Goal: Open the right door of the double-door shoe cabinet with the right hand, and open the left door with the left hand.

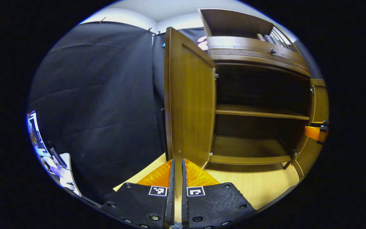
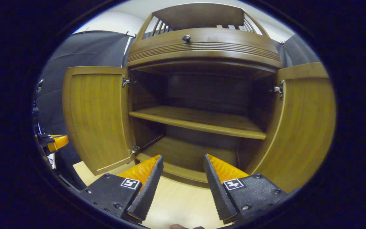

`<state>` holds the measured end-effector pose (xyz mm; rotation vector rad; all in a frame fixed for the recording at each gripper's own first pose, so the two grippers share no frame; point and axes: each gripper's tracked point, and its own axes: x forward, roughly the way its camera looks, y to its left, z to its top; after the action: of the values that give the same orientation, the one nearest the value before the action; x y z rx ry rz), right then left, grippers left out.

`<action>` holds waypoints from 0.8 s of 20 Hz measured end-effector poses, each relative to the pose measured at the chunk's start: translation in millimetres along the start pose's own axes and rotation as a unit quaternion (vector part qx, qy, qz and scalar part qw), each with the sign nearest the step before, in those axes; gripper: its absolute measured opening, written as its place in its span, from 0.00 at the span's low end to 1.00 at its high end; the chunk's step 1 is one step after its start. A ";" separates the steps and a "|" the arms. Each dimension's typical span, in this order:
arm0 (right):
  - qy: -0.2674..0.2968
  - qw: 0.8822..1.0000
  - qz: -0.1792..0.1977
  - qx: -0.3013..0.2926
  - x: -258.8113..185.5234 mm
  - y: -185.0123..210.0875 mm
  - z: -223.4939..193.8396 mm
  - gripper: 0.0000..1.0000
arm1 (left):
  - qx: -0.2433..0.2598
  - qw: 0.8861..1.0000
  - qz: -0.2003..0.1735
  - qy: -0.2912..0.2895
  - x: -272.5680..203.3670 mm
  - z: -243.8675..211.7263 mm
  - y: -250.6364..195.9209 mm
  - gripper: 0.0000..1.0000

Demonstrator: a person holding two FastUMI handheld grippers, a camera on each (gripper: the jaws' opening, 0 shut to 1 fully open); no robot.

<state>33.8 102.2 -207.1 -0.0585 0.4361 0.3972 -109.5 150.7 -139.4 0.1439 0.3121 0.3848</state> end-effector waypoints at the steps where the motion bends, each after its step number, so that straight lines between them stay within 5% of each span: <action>1: -0.007 1.000 -0.008 0.000 -2.6 -3.6 4.5 0.82 | 0.006 1.000 -0.013 -0.009 -4.9 9.7 -14.6 0.08; 2: -0.015 1.000 -0.015 0.000 -6.3 -7.0 8.8 0.83 | 0.009 0.999 -0.024 -0.020 -7.7 20.1 -28.1 0.08; 3: -0.023 0.999 -0.022 0.001 -10.9 -10.2 14.4 0.89 | 0.008 0.999 -0.044 -0.030 -7.9 28.7 -44.0 0.22; 4: -0.031 0.999 -0.029 0.003 -15.0 -15.1 20.6 0.86 | 0.006 0.997 -0.061 -0.038 -8.7 37.2 -59.2 0.11; 9: -0.055 0.996 -0.061 0.019 -33.0 -31.2 39.6 0.96 | -0.011 0.992 -0.112 -0.058 0.8 69.7 -105.6 0.46; 11: -0.064 0.995 -0.076 0.025 -42.3 -38.1 47.3 0.96 | -0.011 0.990 -0.123 -0.063 6.0 79.0 -118.3 0.51; 12: -0.070 0.993 -0.085 0.029 -47.1 -43.2 52.9 0.96 | -0.006 0.990 -0.126 -0.064 8.1 83.3 -125.5 0.45; 15: -0.090 0.989 -0.111 0.041 -60.5 -58.1 66.5 0.96 | 0.008 0.988 -0.129 -0.088 8.4 103.1 -140.9 0.77; 16: -0.093 0.988 -0.118 0.045 -64.0 -63.0 69.0 0.96 | 0.006 0.986 -0.137 -0.093 8.1 108.9 -146.8 0.80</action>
<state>32.6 30.6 -119.4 0.0145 0.2583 0.1474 -16.1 10.6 -67.8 0.1453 0.1461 0.0951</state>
